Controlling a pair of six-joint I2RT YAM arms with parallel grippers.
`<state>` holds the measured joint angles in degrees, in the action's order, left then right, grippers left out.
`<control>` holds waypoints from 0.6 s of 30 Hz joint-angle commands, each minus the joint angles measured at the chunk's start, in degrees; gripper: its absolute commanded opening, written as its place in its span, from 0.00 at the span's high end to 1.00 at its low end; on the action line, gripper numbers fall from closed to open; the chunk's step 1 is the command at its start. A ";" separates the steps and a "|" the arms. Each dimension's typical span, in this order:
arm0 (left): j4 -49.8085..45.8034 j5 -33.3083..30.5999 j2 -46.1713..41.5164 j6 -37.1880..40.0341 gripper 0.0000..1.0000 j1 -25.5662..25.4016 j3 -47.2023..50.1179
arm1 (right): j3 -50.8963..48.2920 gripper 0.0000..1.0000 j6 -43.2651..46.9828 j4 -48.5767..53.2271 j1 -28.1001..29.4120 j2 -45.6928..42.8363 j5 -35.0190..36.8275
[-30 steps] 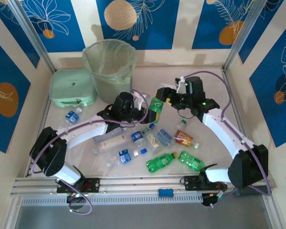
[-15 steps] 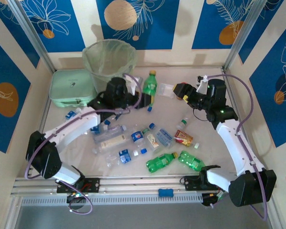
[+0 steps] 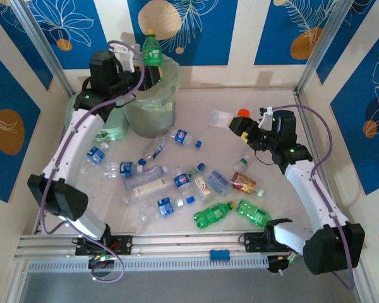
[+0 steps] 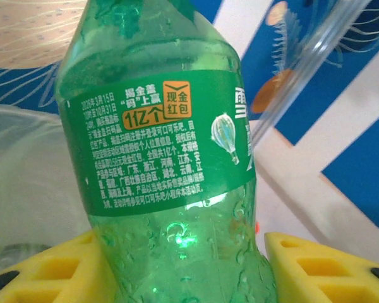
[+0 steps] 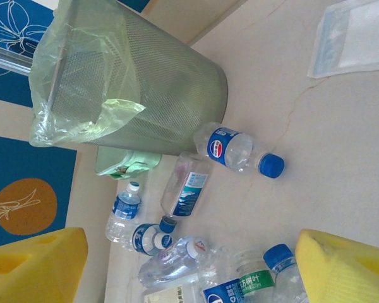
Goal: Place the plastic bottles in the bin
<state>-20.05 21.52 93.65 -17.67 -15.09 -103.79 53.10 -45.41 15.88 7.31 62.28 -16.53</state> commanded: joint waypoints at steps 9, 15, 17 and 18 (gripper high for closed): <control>-18.97 -5.05 12.29 9.24 0.52 4.72 -12.40 | -1.32 0.14 1.90 3.19 -1.27 -2.84 1.59; -22.41 -7.56 17.14 9.85 0.52 4.70 -14.64 | -1.34 0.14 1.99 3.62 -1.68 -3.26 1.61; -22.82 -8.13 18.00 9.89 0.51 4.64 -15.07 | -1.25 0.14 2.16 3.97 -1.77 -3.48 1.54; -22.94 -8.20 18.21 9.89 0.49 4.70 -15.21 | -1.14 0.14 2.25 4.15 -1.82 -3.57 1.59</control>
<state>-40.64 14.72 111.35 -9.02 -10.66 -116.01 52.69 -44.29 18.48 5.87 60.38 -15.00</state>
